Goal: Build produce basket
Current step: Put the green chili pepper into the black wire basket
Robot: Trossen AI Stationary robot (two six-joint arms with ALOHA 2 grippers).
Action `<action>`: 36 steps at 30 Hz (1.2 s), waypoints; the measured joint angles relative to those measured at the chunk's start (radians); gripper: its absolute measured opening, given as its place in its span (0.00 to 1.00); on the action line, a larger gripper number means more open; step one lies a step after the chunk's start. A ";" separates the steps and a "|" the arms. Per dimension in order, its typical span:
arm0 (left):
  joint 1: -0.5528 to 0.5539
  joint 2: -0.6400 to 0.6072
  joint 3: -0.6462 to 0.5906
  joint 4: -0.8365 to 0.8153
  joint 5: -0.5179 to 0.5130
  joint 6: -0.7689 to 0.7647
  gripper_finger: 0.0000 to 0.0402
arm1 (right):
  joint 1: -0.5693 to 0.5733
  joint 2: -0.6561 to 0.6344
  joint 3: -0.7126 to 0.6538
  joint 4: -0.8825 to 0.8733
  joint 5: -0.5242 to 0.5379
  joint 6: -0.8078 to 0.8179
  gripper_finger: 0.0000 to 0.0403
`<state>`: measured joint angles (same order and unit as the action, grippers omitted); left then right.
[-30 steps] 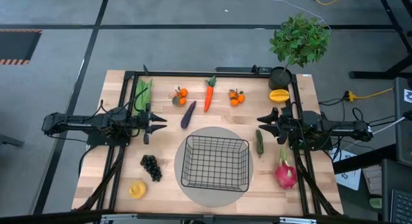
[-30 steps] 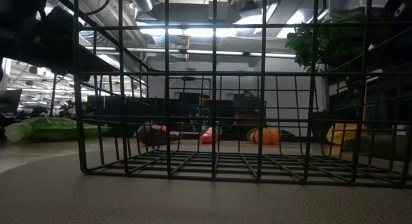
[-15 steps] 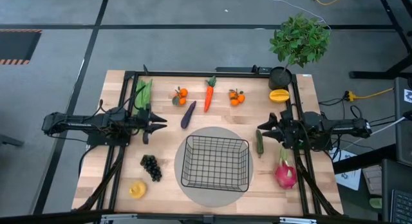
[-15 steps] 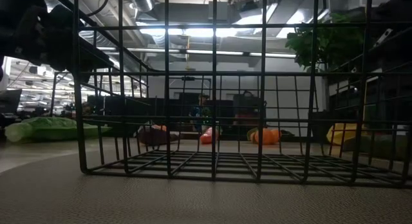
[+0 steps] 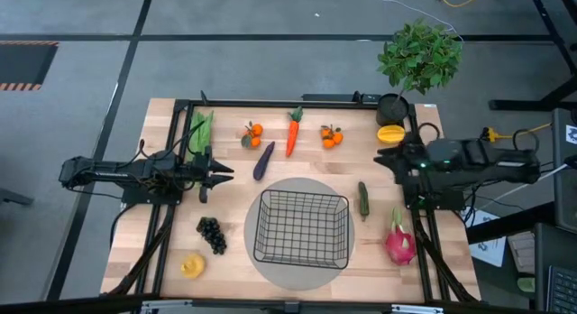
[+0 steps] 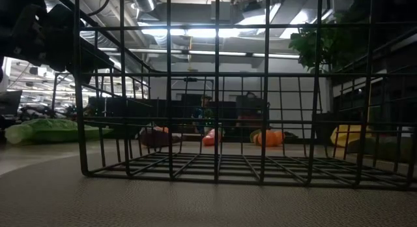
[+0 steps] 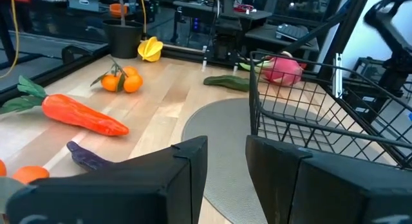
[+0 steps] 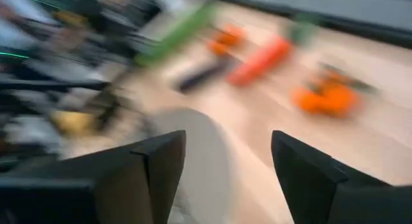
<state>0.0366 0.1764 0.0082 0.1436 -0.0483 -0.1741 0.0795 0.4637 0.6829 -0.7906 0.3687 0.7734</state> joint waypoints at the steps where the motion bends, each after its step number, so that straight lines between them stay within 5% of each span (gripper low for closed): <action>1: 0.000 0.000 0.000 0.000 -0.008 0.000 0.24 | 0.000 0.059 0.029 -0.065 0.017 0.050 0.55; 5: 0.000 0.000 0.000 0.000 -0.066 0.000 0.24 | 0.000 0.283 0.066 -0.218 -0.026 0.240 0.55; 15: 0.000 0.000 0.000 -0.001 -0.107 0.001 0.24 | 0.004 0.705 0.031 -0.164 -0.271 0.453 0.55; 24: 0.000 0.000 0.000 -0.001 -0.107 0.001 0.24 | 0.035 0.859 0.033 -0.022 -0.348 0.531 0.55; 36: 0.001 0.000 0.000 -0.001 -0.107 0.001 0.24 | 0.063 1.018 0.031 -0.041 -0.344 0.580 0.54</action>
<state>0.0371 0.1764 0.0082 0.1429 -0.1558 -0.1734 0.1421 1.4819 0.7136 -0.8317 0.0244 1.3532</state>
